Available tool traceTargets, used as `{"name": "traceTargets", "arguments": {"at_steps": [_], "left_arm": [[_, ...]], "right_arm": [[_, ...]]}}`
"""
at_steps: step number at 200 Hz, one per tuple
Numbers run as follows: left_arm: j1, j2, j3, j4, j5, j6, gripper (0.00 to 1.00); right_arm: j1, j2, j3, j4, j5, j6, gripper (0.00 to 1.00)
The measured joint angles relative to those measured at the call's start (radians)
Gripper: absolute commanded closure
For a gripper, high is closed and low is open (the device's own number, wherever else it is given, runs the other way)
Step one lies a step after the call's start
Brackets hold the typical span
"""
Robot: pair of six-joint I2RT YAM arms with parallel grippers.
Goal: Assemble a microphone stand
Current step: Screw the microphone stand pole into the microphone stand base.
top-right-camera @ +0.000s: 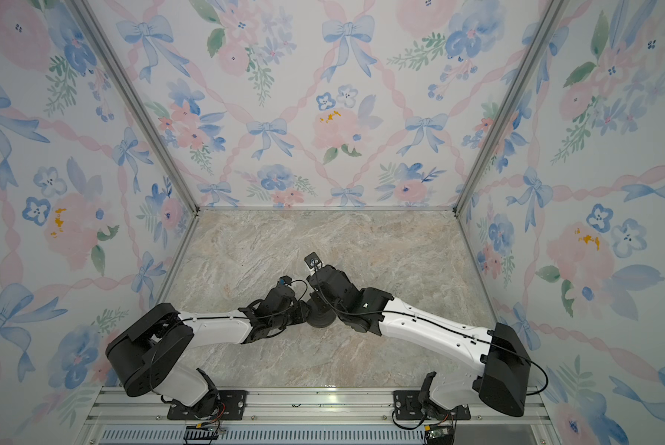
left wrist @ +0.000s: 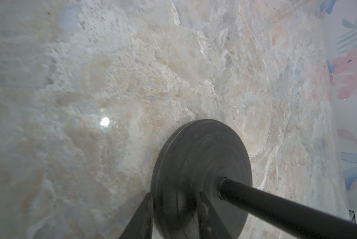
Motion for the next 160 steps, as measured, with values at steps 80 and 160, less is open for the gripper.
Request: {"name": "traceTargets", "arguments": {"at_steps": [80,160], "left_arm": [[-0.003,-0.001,-0.002,0.001,0.0,-0.013,0.58],[0.082,-0.249,-0.039,-0.008,-0.069,0.008,0.5]], "right_arm": [[0.08,0.106,0.138,-0.163,0.135,0.269,1.0],[0.103,0.112,0.147,-0.21,0.187,0.417,1.0]]}}
